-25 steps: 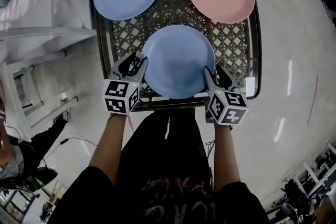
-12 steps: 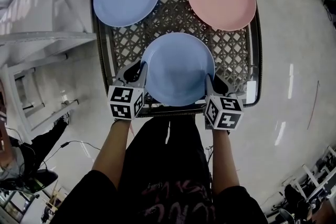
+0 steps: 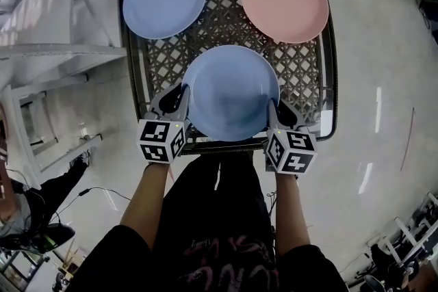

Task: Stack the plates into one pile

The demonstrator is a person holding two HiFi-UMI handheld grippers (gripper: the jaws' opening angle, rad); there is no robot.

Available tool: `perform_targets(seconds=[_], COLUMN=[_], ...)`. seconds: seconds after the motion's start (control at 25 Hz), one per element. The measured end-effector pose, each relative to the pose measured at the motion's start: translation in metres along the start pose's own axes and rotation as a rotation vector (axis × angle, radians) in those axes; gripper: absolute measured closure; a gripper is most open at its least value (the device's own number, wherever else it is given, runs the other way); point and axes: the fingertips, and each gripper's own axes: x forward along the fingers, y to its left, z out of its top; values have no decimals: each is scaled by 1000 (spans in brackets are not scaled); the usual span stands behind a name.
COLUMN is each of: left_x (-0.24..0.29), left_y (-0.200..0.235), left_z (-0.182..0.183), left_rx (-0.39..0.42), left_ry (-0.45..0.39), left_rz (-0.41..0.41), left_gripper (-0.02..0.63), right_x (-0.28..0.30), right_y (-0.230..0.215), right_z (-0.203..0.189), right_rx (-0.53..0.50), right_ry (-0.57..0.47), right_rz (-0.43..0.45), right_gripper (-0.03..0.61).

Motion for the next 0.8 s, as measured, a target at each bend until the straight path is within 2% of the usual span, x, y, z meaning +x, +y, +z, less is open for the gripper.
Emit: perform_targets(seconds=[0.4,0.8], left_x=[-6,9], left_y=[-9,-26], left_z=[30,66], left_rx=[11,31], left_ry=[-59,-94], left_rz=[1,-24], left_gripper=[580,583], right_x=[-16,-28], right_y=[-3,-22], right_z=[26,56], right_rx=[8,23], right_ry=[-68,-120], right_rz=[-7,-33], right_gripper=[529,531])
